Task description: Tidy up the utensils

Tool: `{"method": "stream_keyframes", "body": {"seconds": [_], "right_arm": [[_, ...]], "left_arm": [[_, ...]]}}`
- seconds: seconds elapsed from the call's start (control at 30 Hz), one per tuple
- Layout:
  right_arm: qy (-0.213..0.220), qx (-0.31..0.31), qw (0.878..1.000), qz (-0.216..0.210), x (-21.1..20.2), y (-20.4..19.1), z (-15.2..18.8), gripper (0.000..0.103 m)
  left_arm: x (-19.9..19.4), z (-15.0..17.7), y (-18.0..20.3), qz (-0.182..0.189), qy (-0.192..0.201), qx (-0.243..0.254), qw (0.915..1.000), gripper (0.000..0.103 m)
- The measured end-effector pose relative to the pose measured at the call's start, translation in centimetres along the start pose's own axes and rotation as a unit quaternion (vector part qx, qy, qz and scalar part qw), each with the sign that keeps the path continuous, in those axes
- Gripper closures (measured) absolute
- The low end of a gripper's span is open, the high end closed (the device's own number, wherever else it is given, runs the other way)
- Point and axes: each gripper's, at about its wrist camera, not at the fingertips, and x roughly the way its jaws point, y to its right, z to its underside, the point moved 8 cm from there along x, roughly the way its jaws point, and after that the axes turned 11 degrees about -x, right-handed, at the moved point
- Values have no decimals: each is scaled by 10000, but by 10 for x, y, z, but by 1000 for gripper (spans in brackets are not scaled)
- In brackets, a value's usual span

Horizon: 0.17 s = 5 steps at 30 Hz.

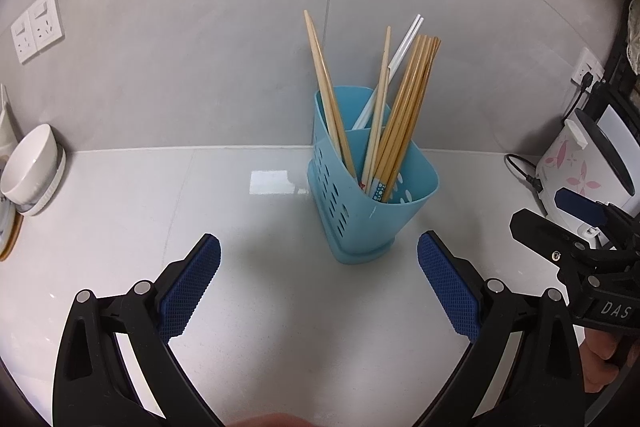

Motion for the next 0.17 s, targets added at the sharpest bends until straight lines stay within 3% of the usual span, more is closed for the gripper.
{"method": "stream_keyframes", "body": {"seconds": [0.17], "right_arm": [[2,-3,10000,-6,1,0,0,8]], "left_arm": [[-1,0,2,5,1,12,10000,6]]}}
